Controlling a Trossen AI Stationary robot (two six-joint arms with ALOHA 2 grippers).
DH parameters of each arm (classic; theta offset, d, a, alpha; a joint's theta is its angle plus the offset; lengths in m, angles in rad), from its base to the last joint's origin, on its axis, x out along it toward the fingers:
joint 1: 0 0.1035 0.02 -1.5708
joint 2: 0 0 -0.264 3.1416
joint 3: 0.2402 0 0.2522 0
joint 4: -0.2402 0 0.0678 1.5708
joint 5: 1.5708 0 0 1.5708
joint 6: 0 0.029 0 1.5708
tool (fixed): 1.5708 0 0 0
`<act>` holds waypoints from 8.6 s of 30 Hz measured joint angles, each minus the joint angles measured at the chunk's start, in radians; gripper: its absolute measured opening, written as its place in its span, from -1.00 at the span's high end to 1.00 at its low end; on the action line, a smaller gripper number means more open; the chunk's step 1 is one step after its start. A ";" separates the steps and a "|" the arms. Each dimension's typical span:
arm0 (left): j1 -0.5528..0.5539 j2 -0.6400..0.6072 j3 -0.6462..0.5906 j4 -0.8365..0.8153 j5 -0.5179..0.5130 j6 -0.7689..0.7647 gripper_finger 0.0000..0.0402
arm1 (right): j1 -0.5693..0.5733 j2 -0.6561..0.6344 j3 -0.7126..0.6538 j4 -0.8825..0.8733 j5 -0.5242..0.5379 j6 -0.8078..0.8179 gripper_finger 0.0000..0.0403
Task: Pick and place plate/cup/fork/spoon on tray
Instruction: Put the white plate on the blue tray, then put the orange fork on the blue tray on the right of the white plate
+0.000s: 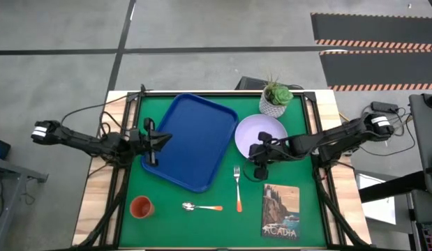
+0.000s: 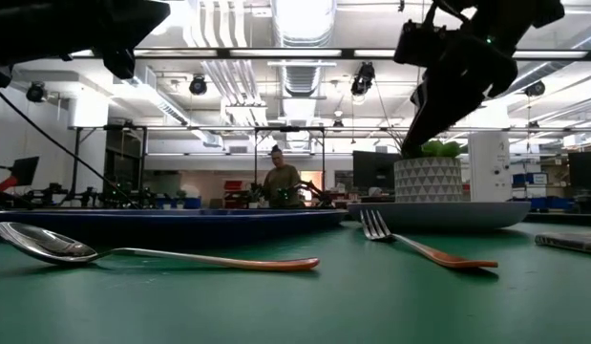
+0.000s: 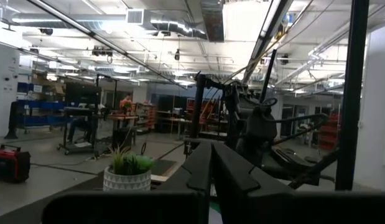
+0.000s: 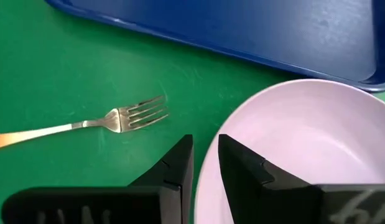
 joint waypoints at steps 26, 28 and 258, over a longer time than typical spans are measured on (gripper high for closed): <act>0.000 0.013 0.002 0.001 -0.027 0.000 1.00 | -0.030 0.321 -0.005 0.021 0.058 0.106 0.20; 0.000 0.014 0.002 0.001 -0.038 0.005 1.00 | -0.030 0.322 -0.005 0.020 0.053 0.129 0.33; -0.097 0.553 0.681 -1.074 -0.304 -0.175 1.00 | 0.195 0.219 0.284 0.131 -0.112 0.472 0.66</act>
